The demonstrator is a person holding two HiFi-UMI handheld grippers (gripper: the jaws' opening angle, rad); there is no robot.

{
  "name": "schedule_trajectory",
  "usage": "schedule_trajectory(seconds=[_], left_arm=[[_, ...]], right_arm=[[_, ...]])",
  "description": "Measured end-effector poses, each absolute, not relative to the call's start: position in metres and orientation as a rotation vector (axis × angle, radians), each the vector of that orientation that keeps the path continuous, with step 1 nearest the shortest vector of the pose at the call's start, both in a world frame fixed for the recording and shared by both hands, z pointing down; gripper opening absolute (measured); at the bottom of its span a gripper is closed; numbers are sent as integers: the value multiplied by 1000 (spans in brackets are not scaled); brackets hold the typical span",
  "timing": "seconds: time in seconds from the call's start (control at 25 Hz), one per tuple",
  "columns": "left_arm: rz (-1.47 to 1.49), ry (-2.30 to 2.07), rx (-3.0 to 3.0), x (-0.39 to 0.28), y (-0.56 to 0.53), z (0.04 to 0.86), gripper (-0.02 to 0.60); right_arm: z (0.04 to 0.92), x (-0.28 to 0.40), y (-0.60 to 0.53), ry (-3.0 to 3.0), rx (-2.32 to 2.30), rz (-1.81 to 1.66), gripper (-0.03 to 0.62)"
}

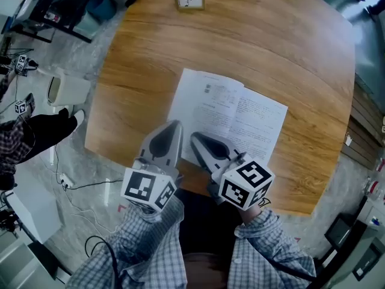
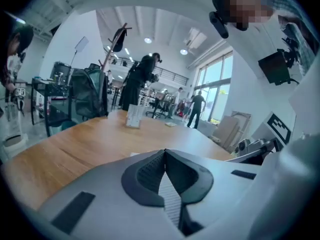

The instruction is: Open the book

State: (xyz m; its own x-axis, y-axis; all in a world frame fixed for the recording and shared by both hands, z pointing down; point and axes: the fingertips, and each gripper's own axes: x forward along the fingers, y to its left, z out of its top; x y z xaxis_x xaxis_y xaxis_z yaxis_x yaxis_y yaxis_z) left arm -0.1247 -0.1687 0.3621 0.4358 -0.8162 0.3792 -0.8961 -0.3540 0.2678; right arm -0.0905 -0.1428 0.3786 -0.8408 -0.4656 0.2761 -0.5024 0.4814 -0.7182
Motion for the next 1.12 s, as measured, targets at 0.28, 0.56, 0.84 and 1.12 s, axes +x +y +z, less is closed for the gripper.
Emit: schedule_trajectory(seconds=[0.28,0.56,0.84,1.12], left_arm=[[162,-1172,2358,-19,-172,372,8],[296,-1129,2390,9,-169,402,8],[359,-1202,2352,-13,-178,423,8],[399,-1207,2391,-10,-177,426,8]], right_arm=[[386,37,-137,-2459,1435,1189,29],[398,78,-123,-2353,1612,1217,29],[405,91,-120,-2329,1639,1238,29],[402,102,-116,-2348,1642,1203,29]])
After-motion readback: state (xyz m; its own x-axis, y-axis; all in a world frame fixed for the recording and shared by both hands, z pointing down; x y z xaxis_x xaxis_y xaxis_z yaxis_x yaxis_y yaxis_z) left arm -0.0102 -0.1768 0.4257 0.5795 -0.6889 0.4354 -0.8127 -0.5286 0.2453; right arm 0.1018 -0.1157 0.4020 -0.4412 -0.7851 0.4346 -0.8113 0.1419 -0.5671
